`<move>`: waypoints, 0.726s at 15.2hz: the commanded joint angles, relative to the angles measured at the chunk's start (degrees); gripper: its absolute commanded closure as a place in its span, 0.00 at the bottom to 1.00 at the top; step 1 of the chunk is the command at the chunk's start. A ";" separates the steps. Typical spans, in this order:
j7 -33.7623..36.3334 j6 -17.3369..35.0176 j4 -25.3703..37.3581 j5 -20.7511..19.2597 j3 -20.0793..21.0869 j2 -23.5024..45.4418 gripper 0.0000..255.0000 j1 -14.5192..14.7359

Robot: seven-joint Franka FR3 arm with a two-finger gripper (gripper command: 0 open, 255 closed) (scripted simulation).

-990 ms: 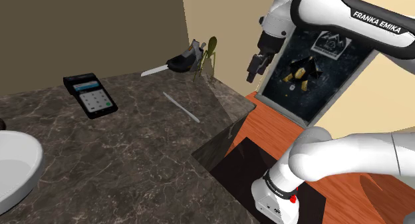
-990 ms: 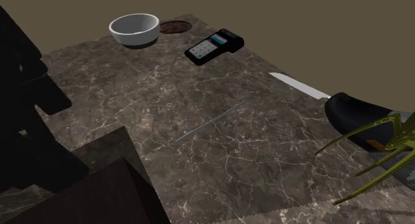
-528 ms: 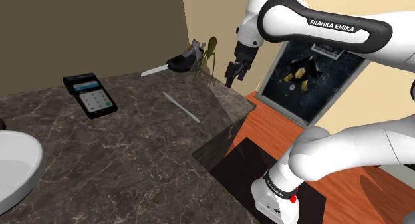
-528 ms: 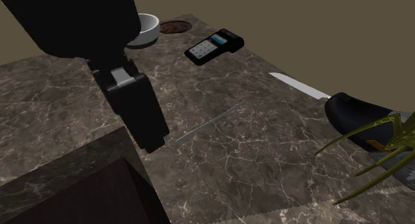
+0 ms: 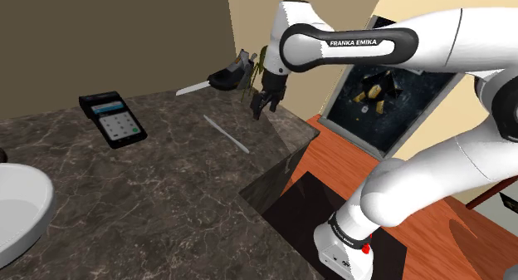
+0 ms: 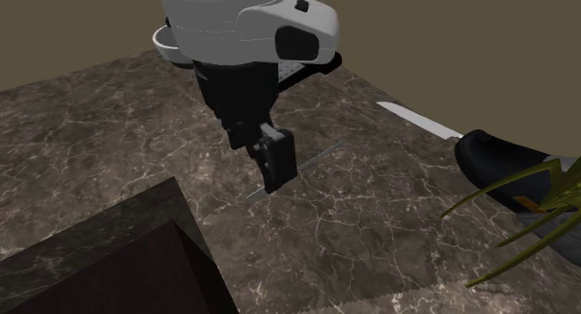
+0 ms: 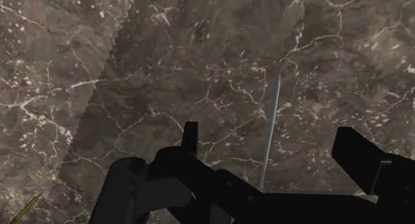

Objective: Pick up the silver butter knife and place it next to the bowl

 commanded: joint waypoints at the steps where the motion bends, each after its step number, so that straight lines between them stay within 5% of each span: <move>1: 0.93 2.62 1.44 0.29 0.55 4.12 0.00 0.14; 11: 4.21 12.52 9.12 0.29 2.06 22.43 0.00 0.81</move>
